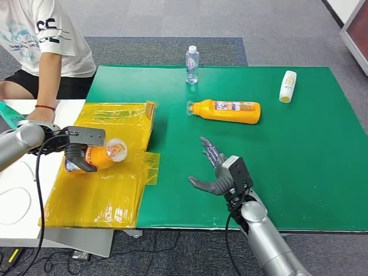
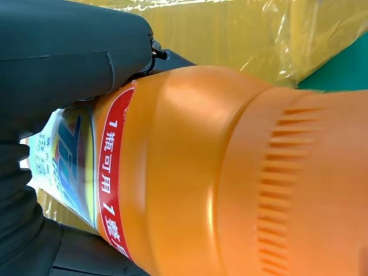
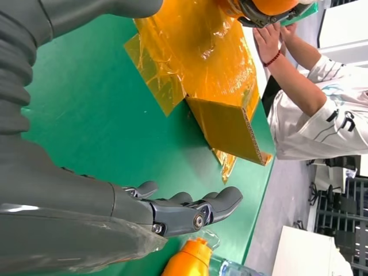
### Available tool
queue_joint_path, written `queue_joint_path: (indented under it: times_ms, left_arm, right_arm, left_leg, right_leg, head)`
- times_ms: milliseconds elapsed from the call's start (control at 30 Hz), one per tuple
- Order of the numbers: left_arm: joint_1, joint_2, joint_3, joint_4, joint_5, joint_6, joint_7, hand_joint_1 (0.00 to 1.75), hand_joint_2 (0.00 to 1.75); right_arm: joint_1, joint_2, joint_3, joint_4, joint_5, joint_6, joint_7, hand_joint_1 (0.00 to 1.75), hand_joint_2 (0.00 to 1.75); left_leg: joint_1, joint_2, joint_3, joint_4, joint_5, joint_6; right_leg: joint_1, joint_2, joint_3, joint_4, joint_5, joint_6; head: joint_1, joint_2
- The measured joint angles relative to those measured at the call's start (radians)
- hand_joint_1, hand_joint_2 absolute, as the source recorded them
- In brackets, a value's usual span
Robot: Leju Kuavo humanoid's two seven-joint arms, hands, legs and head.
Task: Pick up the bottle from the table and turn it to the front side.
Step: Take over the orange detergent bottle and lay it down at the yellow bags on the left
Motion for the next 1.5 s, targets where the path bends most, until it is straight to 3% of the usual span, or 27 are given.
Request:
queue_joint_path:
  times_ms: [567,833,1033,1500]
  left_arm:
    - [0.008,0.018,0.126,-0.063,0.034,-0.025,-0.011,1.75,1.75]
    - [0.007,0.040,0.132,-0.082,0.050,-0.058,0.022,1.75,1.75]
    - [0.006,0.039,0.114,-0.084,-0.058,-0.006,0.064,1.75,1.75]
    - [0.003,0.014,0.104,-0.084,-0.112,0.061,0.034,1.75,1.75]
  right_arm:
    - [0.005,0.000,0.010,0.017,-0.003,0.001,-0.008,0.00,1.75]
    - [0.002,0.000,0.022,0.024,-0.003,0.005,-0.009,0.00,1.75]
    - [0.003,0.000,0.029,0.025,-0.001,0.000,-0.008,0.00,1.75]
    - [0.005,0.013,0.037,0.028,0.013,-0.011,0.001,0.00,1.75]
  left_leg:
    - [0.000,0.000,0.000,0.000,0.000,0.000]
    - [0.000,0.000,0.000,0.000,0.000,0.000]
    - [0.000,0.000,0.000,0.000,0.000,0.000]
    - [0.000,0.000,-0.001,0.000,0.000,0.000]
  right_leg:
    - [0.000,0.000,0.000,0.000,0.000,0.000]
    - [0.000,0.000,0.000,0.000,0.000,0.000]
    - [0.000,0.000,-0.001,0.000,0.000,0.000]
    - [0.000,0.000,-0.001,0.000,0.001,0.000]
  head:
    - [0.000,0.000]
    - [0.000,0.000]
    - [0.000,0.000]
    - [0.000,0.000]
